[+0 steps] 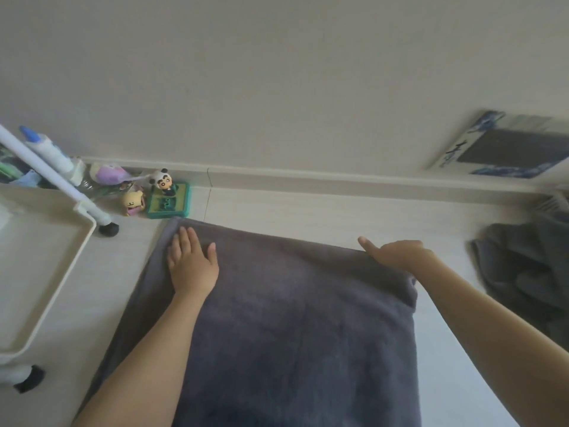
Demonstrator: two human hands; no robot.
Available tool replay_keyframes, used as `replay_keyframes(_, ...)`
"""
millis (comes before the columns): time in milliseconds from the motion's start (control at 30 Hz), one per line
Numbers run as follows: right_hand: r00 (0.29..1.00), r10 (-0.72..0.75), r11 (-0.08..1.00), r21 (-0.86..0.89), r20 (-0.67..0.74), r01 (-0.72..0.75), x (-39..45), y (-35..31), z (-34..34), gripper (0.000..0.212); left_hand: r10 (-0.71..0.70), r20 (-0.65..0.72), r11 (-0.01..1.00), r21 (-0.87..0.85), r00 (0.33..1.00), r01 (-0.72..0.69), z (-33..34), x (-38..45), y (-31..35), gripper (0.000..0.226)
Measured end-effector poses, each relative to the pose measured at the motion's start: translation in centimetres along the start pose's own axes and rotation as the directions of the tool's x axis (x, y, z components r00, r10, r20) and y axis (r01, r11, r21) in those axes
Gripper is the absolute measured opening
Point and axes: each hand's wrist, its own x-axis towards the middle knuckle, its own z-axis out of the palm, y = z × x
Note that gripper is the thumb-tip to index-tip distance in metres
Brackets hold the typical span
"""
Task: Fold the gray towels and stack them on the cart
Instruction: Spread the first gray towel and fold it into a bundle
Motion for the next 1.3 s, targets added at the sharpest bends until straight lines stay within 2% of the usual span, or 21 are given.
replay_keyframes(133,0.996,0.083,0.997,0.002,-0.017,-0.083,0.2,1.8,0.1,0.093,-0.057,0.043,0.997,0.049,0.997,0.055,0.4,-0.3,0.4,0.074)
replay_keyframes(200,0.988,0.080,0.997,0.025,-0.133,-0.078,0.7,1.3,0.6,0.088,-0.081,0.051,0.995,0.063,0.995,0.077,0.3,-0.5,0.7,0.074)
replay_keyframes(267,0.954,0.032,0.997,0.080,-0.299,-0.009,0.7,0.7,1.6,0.077,-0.090,0.052,0.995,0.051,0.995,0.088,0.0,-0.6,1.2,0.071)
replay_keyframes(333,0.917,-0.024,0.990,0.120,-0.399,0.078,0.3,0.3,2.8,0.067,-0.037,-0.021,0.999,0.022,0.999,0.038,-0.1,-1.4,1.9,0.068)
replay_keyframes(400,0.889,-0.066,0.982,0.127,-0.452,0.138,-0.1,0.4,4.0,0.058,0.070,-0.070,0.998,0.004,0.995,-0.070,0.3,-2.7,2.7,0.065)
replay_keyframes(500,0.862,-0.117,0.987,0.039,-0.493,0.156,0.3,1.3,5.3,0.044,0.136,0.001,0.988,0.080,0.991,-0.136,1.4,-4.1,3.3,0.069)
replay_keyframes(533,0.858,-0.086,0.993,0.028,-0.506,0.116,0.8,1.8,5.6,0.042,0.128,0.016,0.985,0.117,0.992,-0.129,1.6,-4.1,3.3,0.070)
replay_keyframes(600,0.846,0.068,0.995,0.101,-0.528,-0.017,1.5,2.8,6.1,0.038,0.117,0.018,0.982,0.150,0.993,-0.119,1.7,-3.9,3.2,0.070)
replay_keyframes(667,0.823,0.163,0.982,0.170,-0.545,-0.082,1.6,2.8,6.6,0.030,0.107,0.021,0.982,0.152,0.994,-0.109,1.5,-3.9,3.3,0.069)
replay_keyframes(700,0.800,0.159,0.981,0.184,-0.579,-0.061,1.7,2.3,6.8,0.027,0.097,0.024,0.985,0.141,0.995,-0.100,1.4,-3.9,3.5,0.068)
replay_keyframes(767,0.743,0.073,0.981,0.180,-0.666,0.066,1.0,0.2,7.2,0.034,0.095,0.018,0.989,0.114,0.995,-0.097,1.2,-4.1,4.3,0.067)
replay_keyframes(833,0.659,-0.084,0.956,0.127,-0.747,0.265,-0.1,-2.4,8.2,0.044,0.196,0.004,0.976,0.093,0.981,-0.196,1.3,-5.1,5.5,0.071)
replay_keyframes(867,0.642,-0.193,0.931,0.069,-0.742,0.359,-0.8,-3.8,9.0,0.047,0.269,0.015,0.958,0.096,0.963,-0.270,1.6,-5.9,6.0,0.074)
replay_keyframes(933,0.658,-0.356,0.887,-0.020,-0.664,0.460,-1.9,-5.7,11.3,0.050,0.377,0.051,0.916,0.131,0.925,-0.380,2.5,-7.6,6.5,0.076)
replay_keyframes(967,0.694,-0.368,0.891,-0.023,-0.619,0.453,-1.9,-5.8,12.3,0.053,0.391,0.066,0.905,0.153,0.918,-0.397,2.9,-8.0,6.5,0.074)
replay_keyframes(1067,0.796,-0.218,0.946,0.080,-0.565,0.315,-1.3,-4.0,13.8,0.062,0.360,0.075,0.908,0.202,0.930,-0.367,3.5,-7.8,6.2,0.072)
replay_keyframes(1200,0.847,-0.026,0.974,0.179,-0.531,0.142,-0.9,-2.6,13.2,0.070,0.339,0.089,0.922,0.168,0.937,-0.349,3.1,-7.9,7.7,0.076)
replay_keyframes(1267,0.837,-0.048,0.968,0.183,-0.545,0.174,-1.8,-3.4,13.2,0.067,0.411,0.083,0.900,0.125,0.908,-0.418,3.2,-9.3,9.1,0.073)
replay_keyframes(1300,0.823,-0.103,0.962,0.153,-0.558,0.224,-2.3,-3.6,13.7,0.063,0.490,0.091,0.860,0.113,0.867,-0.498,3.4,-10.2,9.6,0.069)
